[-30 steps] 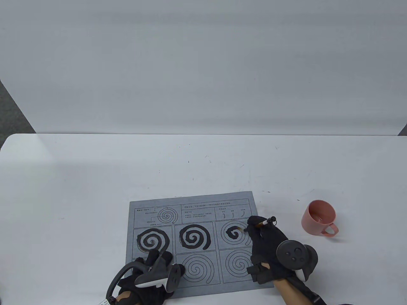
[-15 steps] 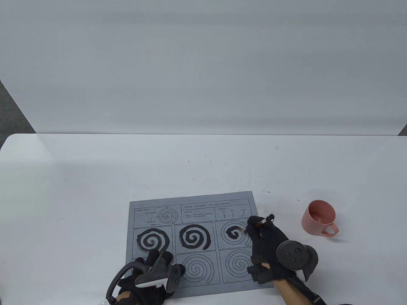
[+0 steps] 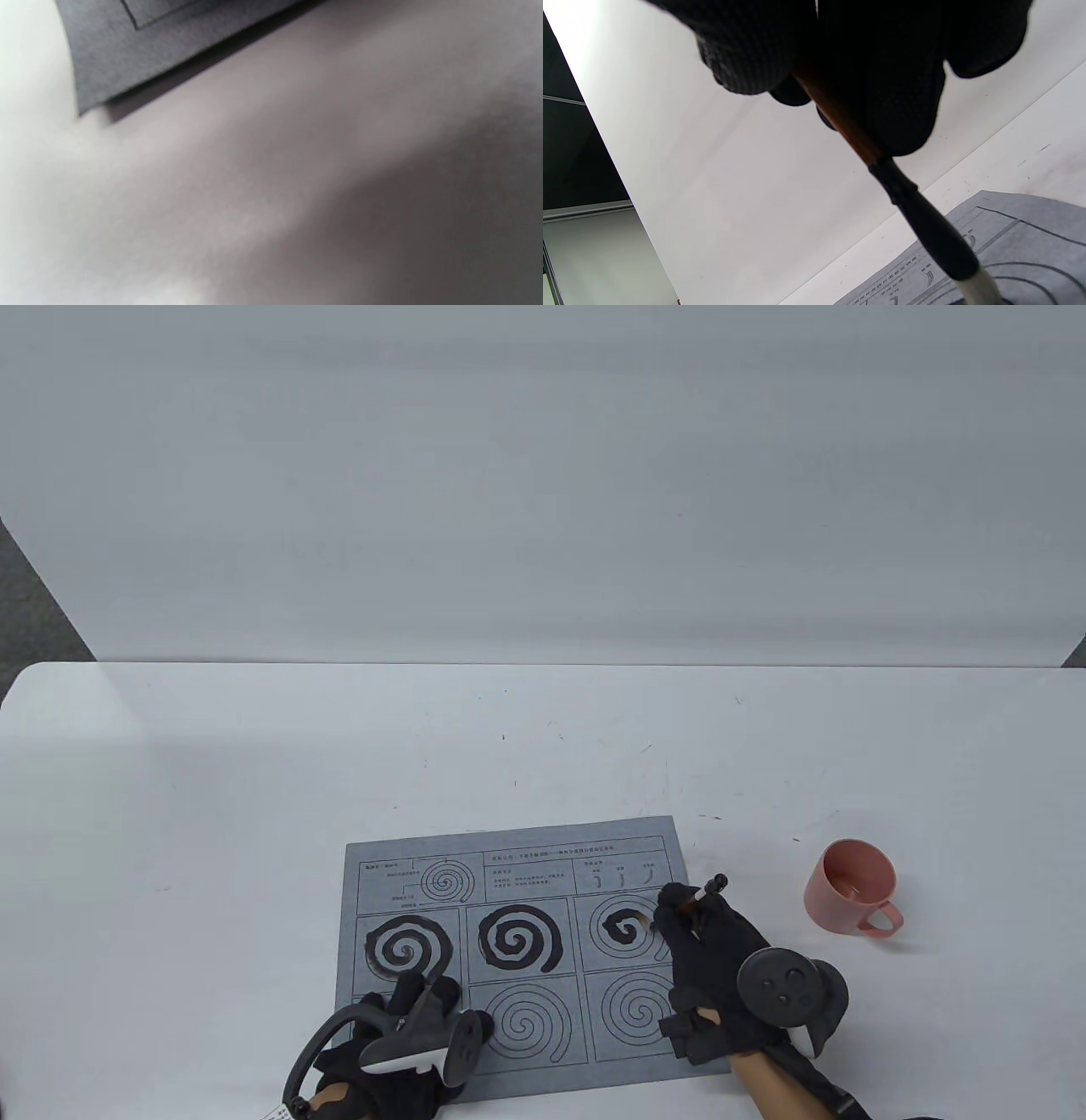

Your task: Trace patterns on water writing practice cloth with Chinese brush

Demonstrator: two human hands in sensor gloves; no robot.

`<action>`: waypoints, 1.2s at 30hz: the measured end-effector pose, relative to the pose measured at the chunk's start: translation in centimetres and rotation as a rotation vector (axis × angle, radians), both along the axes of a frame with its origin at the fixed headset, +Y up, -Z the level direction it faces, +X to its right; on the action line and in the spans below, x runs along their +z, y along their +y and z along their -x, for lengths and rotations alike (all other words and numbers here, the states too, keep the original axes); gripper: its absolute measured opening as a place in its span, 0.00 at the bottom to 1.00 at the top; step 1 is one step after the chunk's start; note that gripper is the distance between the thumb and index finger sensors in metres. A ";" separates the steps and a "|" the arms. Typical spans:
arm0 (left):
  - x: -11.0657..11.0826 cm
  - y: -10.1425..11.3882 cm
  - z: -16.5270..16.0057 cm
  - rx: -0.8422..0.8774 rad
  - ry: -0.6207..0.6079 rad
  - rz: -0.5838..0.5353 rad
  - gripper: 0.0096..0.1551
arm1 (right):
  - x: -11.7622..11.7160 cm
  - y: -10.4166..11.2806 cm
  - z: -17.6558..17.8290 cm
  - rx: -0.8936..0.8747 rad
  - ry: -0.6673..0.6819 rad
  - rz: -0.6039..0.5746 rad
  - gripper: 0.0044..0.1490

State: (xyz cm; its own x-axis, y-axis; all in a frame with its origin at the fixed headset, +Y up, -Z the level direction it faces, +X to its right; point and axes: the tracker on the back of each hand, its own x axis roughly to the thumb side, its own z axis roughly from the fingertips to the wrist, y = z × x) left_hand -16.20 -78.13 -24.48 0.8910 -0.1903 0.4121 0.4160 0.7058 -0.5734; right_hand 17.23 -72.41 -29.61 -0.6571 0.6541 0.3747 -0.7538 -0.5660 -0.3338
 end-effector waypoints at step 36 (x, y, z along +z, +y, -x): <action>0.0 0.0 0.0 0.000 0.000 0.000 0.44 | 0.1 0.0 0.2 0.028 0.004 -0.013 0.21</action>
